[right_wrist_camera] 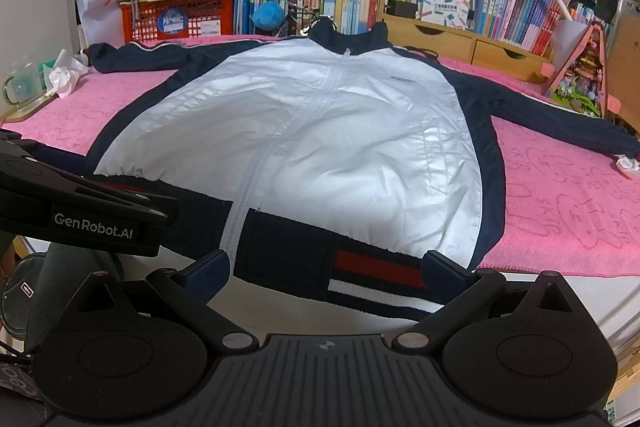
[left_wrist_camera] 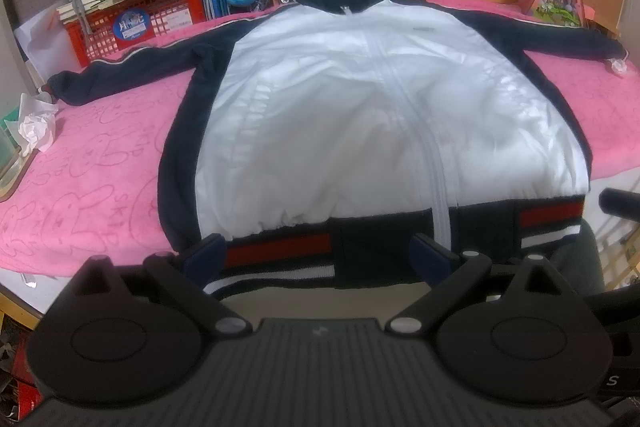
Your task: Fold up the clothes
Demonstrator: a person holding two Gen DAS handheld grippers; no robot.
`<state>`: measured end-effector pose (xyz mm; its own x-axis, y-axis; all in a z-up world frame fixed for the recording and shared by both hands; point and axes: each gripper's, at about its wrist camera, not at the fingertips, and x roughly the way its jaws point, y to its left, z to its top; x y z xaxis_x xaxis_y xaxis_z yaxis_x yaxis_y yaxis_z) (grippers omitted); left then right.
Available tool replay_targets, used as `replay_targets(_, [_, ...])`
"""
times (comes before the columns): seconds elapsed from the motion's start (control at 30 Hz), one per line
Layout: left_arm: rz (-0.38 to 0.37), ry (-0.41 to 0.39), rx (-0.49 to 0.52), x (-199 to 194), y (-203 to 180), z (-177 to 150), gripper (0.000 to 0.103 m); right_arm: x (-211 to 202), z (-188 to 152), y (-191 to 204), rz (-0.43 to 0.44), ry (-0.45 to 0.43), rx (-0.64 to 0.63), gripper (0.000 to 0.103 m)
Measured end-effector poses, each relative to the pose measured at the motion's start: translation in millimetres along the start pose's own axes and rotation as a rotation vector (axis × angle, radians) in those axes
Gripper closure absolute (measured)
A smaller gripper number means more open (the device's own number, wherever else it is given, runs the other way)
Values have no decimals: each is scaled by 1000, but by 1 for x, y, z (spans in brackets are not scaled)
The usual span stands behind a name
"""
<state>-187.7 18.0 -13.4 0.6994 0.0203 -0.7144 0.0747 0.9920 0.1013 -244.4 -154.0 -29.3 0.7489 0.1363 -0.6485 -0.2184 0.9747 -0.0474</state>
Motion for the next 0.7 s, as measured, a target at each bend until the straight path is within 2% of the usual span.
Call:
replay_targets(0.17, [-44, -42, 9, 7, 4, 16, 4, 8, 8, -14, 58, -33, 31, 0])
replay_targets(0.23, [-48, -55, 3, 15, 5, 28, 4, 17, 20, -29, 30, -57, 67, 0])
replay_targets(0.4, [-51, -51, -49, 40, 13, 61, 4, 43, 49, -95, -151, -107, 190, 0])
replay_targets(0.57, [4, -69, -99, 66, 32, 84, 4, 67, 64, -183, -372, -185, 281, 0])
replay_targets(0.7, [49, -83, -141, 88, 47, 102, 4, 92, 64, -272, -446, -276, 461, 0])
